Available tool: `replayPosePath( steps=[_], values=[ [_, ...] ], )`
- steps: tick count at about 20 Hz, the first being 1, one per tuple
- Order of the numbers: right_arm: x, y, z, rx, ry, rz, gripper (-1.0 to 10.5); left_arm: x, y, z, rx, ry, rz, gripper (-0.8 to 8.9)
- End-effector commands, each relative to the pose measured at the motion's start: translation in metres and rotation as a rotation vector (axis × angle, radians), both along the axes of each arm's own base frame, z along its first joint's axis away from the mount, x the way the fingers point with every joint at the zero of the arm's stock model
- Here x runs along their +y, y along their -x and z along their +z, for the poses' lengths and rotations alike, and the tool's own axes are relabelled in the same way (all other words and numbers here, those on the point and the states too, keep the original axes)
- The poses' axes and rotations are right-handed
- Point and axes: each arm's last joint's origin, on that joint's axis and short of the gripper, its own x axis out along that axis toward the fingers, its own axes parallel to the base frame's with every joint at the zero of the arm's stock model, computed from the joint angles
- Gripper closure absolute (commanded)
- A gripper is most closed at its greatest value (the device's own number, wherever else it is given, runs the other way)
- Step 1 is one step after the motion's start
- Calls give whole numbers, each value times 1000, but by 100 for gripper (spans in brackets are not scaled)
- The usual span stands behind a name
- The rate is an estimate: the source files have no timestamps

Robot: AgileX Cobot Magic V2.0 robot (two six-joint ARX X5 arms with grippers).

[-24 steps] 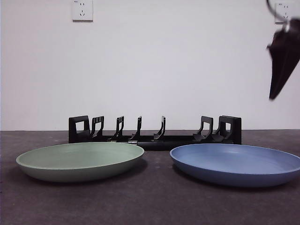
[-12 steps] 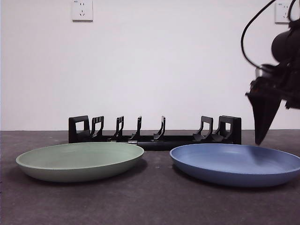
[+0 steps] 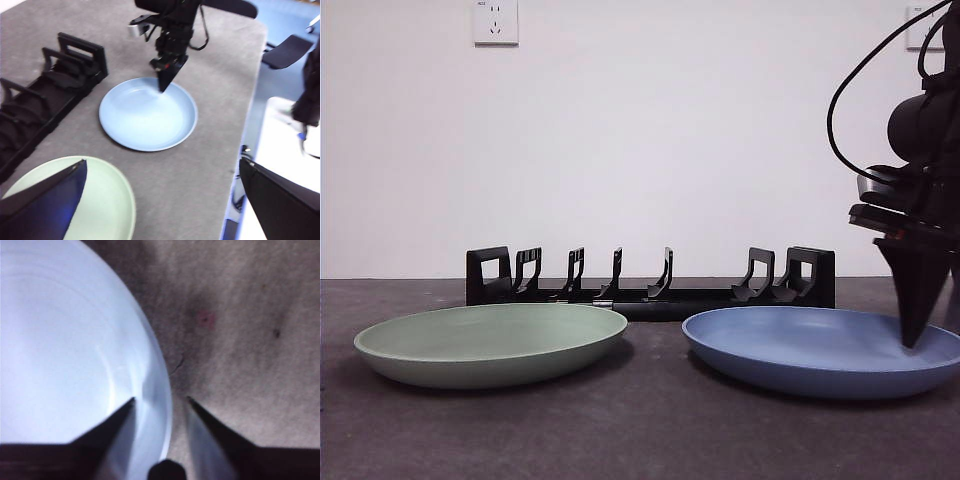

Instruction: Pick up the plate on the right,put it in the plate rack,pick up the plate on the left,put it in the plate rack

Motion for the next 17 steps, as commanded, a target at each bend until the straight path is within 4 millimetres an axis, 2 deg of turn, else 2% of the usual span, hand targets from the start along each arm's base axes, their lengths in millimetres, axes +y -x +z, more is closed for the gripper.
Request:
replayPosePath(
  steps=[1,7,9,11,17],
  values=[
    [0,-1,-4,-1,11,17,962,-2,0,1,-32,-21,-2,184],
    [0,-1,-2,-14,10,21,963,-12,-2,-6,-81,-135,-7,184],
    [-1,2,8,-30,4,18,964,-19,-1,-9,-112,-200,-35,185],
    [-1,6,30,-57,2,23,963,-28,2,-12,-159,-258,-76,184],
    [1,20,124,-184,-85,43,963,-62,14,-20,-420,-508,-203,184]
  ],
)
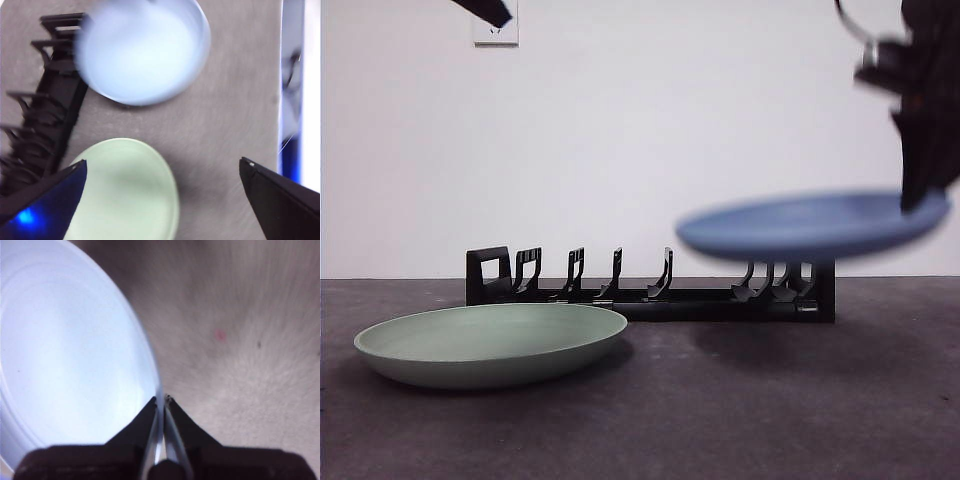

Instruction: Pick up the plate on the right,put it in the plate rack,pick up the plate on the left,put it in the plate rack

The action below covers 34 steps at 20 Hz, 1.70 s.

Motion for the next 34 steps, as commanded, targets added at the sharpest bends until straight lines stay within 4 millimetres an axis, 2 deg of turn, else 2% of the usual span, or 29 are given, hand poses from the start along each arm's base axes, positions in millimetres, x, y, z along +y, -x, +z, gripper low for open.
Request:
replayPosePath(
  steps=[1,3,6,12,14,15,17,21,34],
  values=[
    [4,6,26,-29,-25,26,963,-14,2,1,-179,-107,-63,185],
    [8,12,44,-33,-39,48,963,-26,1,2,-312,-158,-72,185],
    [24,21,61,-24,-122,122,963,-43,2,3,-432,-184,-125,186],
    [61,31,80,-68,-145,235,963,-58,6,-5,-464,-241,-163,200],
    [66,33,83,-78,-149,253,963,-58,5,-5,-468,-249,-152,393],
    [66,33,84,-80,-147,254,963,-58,5,-5,-469,-252,-147,525],
    [66,33,84,-84,-147,251,963,-58,5,-5,-455,-238,-134,701],
    [66,31,84,-98,-138,240,963,-59,9,-6,-444,-245,-153,822],
    [66,29,85,-124,-118,223,952,-58,13,-10,-412,-264,-168,822]
  ],
)
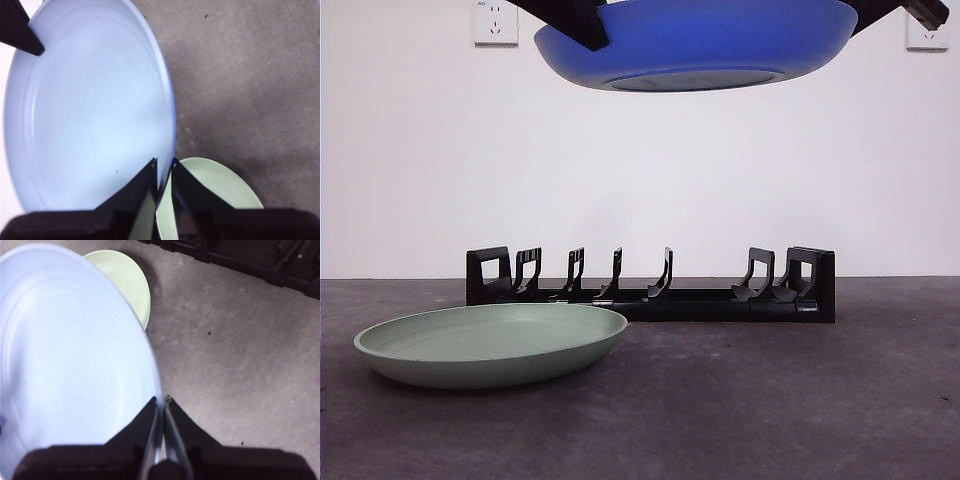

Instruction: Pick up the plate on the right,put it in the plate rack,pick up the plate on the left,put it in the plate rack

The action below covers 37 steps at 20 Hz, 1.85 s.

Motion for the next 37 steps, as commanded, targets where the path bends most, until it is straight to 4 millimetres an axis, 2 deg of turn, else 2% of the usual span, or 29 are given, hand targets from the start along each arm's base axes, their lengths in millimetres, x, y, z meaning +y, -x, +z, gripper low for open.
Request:
replayPosePath(
  steps=[1,2,4,6,9,13,16,18,21,24,26,29,33,37],
  values=[
    [0,-1,2,-19,-3,-11,929,1,-1,4,12,56,52,822],
    [0,-2,3,-30,-8,-11,861,1,-1,4,15,60,55,822],
    [1,-3,5,-56,-17,-11,641,1,-1,3,17,58,56,822],
    [1,-5,13,-94,-30,-11,528,1,-1,3,23,60,59,822],
    [1,-4,35,-174,-55,-15,528,0,-1,3,69,97,59,822],
    [-8,7,85,-382,3,-118,528,2,-9,5,189,227,71,822],
    [-20,30,122,-555,49,-222,528,5,-26,16,255,439,111,822],
    [-27,47,133,-602,47,-242,529,12,-45,28,317,649,141,822],
    [-33,63,131,-549,85,-228,532,34,-77,44,428,955,173,822],
    [-33,65,124,-485,120,-201,532,55,-103,48,485,1111,218,822],
    [-31,63,119,-452,84,-163,532,68,-123,45,522,1173,239,822],
    [-27,61,113,-395,21,-100,533,77,-151,31,529,1214,316,822],
    [-26,59,105,-353,28,-87,532,86,-191,6,626,1228,341,822],
    [-24,55,93,-311,48,-80,532,89,-219,-15,679,1207,390,822]
  ],
)
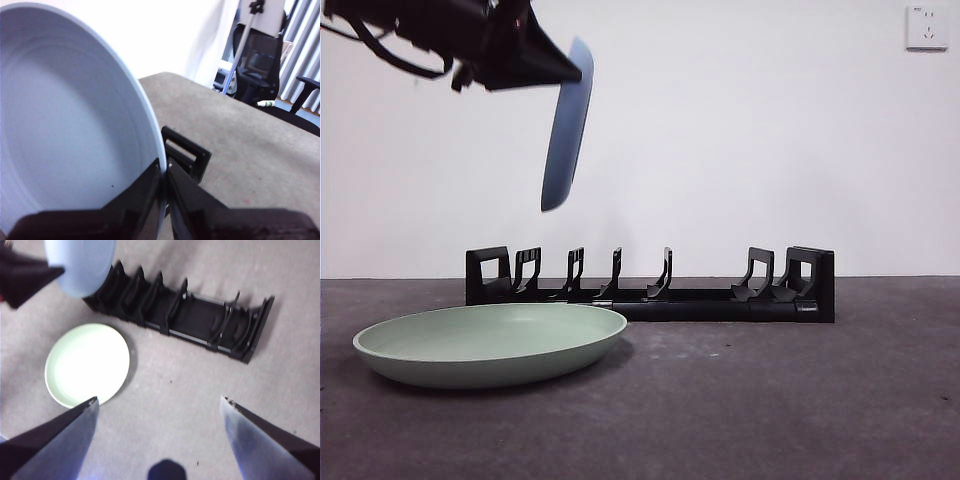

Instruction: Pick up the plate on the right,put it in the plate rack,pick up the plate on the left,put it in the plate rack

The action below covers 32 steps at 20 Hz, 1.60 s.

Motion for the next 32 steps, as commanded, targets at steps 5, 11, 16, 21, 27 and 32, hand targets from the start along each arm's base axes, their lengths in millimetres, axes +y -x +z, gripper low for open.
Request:
replayPosePath(
  steps=[5,11,16,21,27,32],
  values=[
    [5,-12,-23,51,25,12,532,3,-28,-34,92,-13,-12,822],
    [8,-20,-40,74,36,15,533,2,-35,-59,156,-90,-10,822],
    [8,-23,-45,76,36,15,533,4,-34,-70,185,-187,36,822],
    [9,-24,-50,90,45,20,533,4,-32,-72,210,-201,37,806],
    [9,-24,-52,100,50,22,533,2,-30,-70,223,-193,11,615],
    [9,-24,-52,100,53,25,533,1,-23,-51,237,-182,4,615]
  ],
)
